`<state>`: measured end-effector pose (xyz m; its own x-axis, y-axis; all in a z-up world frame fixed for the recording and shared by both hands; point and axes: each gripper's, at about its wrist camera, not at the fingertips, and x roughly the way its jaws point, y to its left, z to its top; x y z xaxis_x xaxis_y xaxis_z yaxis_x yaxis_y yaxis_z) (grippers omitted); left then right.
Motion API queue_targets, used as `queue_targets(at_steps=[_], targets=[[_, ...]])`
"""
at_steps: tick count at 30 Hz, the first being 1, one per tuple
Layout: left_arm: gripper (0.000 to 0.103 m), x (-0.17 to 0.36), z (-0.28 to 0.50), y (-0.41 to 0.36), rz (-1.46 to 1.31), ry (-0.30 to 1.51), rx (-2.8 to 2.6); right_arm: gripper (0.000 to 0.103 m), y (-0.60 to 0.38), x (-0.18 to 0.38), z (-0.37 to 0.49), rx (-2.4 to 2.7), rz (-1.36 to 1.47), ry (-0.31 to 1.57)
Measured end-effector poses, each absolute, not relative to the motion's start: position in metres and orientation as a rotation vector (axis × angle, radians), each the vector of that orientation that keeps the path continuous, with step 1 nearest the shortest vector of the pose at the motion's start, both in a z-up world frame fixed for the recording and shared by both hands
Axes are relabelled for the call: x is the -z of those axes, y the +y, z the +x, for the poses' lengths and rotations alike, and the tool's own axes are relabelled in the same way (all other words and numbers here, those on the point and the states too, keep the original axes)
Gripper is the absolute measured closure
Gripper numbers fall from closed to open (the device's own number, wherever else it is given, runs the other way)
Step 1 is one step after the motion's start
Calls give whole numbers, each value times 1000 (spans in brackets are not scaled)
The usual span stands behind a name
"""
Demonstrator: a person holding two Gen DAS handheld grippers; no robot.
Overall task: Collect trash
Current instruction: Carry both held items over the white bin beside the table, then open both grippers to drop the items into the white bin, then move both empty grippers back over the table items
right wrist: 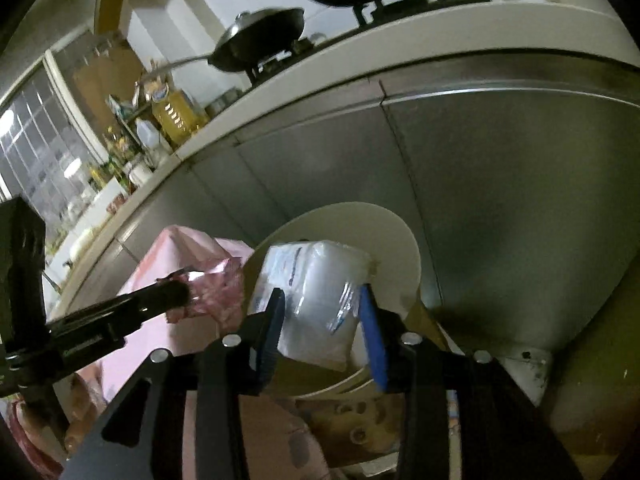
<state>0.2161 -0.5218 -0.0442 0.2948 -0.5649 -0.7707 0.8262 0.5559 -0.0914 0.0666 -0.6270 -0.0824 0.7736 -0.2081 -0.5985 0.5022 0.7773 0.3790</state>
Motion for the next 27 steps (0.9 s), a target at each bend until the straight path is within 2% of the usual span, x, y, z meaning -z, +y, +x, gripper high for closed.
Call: queue_targets(at_steps=[2, 4, 13, 17, 21, 27], targets=[[65, 52, 219, -527, 375, 870, 934, 37, -628, 88, 73, 410, 537, 576], [58, 54, 217, -526, 390, 841, 905, 32, -627, 89, 75, 406, 545, 561], [57, 25, 194, -474, 410, 724, 765, 32, -581, 56, 54, 368, 487, 482], [57, 4, 175, -428, 372, 688, 696, 32, -543, 39, 46, 318, 470, 462], [52, -14, 156, -375, 336, 661, 621, 32, -498, 26, 33, 248, 452, 440], [52, -32, 131, -283, 303, 618, 485, 32, -425, 11, 34, 131, 414, 438]])
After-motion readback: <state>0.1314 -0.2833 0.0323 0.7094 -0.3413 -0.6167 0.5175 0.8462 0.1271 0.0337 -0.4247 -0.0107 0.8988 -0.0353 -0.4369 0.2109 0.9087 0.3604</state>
